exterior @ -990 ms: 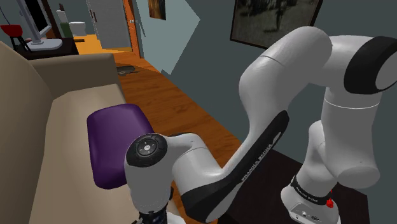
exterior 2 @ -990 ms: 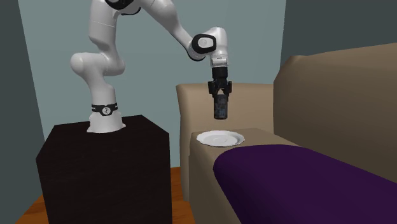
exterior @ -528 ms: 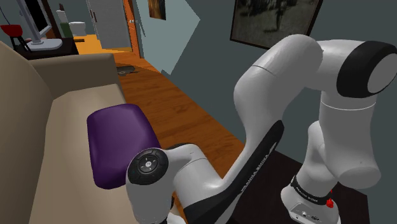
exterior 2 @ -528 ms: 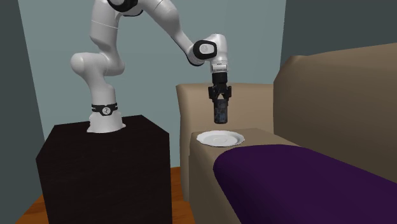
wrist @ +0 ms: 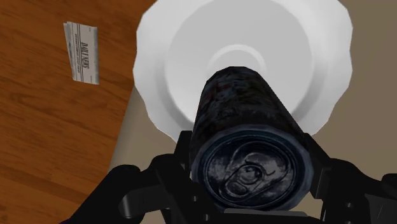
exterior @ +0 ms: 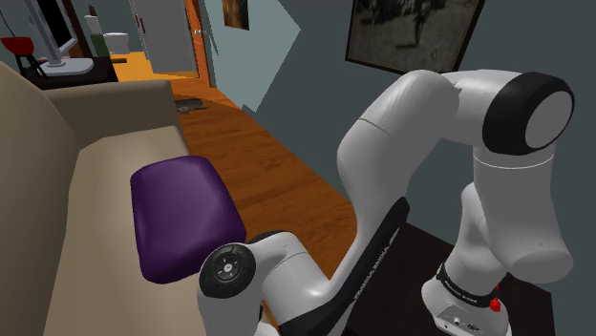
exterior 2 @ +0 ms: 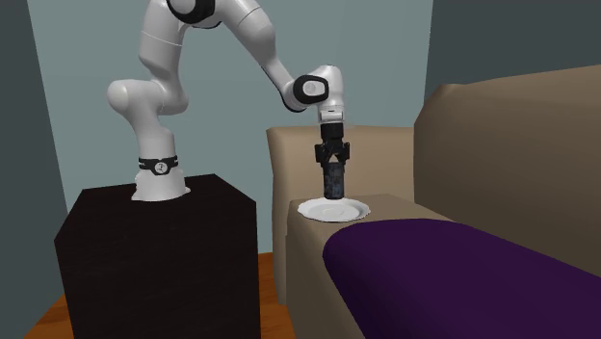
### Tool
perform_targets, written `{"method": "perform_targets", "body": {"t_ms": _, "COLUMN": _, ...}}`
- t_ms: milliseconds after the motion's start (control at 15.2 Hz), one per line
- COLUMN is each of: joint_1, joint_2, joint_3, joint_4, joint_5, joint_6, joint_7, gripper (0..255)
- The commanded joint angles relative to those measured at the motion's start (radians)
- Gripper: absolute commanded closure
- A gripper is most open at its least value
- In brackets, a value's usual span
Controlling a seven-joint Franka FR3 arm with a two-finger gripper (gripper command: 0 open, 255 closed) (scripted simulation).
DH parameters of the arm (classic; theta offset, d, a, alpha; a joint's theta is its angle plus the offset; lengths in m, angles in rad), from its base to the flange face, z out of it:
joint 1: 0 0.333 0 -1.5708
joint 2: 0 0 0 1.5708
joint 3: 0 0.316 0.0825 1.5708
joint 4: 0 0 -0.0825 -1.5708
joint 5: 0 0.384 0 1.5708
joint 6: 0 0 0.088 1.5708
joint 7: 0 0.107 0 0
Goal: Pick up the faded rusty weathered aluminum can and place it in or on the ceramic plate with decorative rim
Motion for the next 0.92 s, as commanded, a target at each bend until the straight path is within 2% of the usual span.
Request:
{"method": "perform_targets", "body": {"t_ms": 0, "joint_1": 0.008, "joint_2": 0.021, "joint_3": -0.011, "joint_4": 0.002, "joint_5": -0.017, "joint_6": 0.017, "joint_7": 0.014, "gripper": 255}}
{"method": "perform_targets", "body": {"t_ms": 264, "joint_1": 0.028, "joint_2": 0.071, "joint_3": -0.037, "joint_4": 0.007, "joint_5": -0.057, "joint_6": 0.058, "joint_7": 0.045, "gripper": 255}}
{"method": "perform_targets", "body": {"t_ms": 792, "joint_1": 0.028, "joint_2": 0.071, "joint_3": -0.037, "joint_4": 0.007, "joint_5": -0.057, "joint_6": 0.058, "joint_7": 0.045, "gripper": 255}}
{"method": "perform_targets", "body": {"t_ms": 858, "joint_1": 0.028, "joint_2": 0.071, "joint_3": -0.038, "joint_4": 0.007, "joint_5": -0.057, "joint_6": 0.058, "joint_7": 0.045, "gripper": 0}}
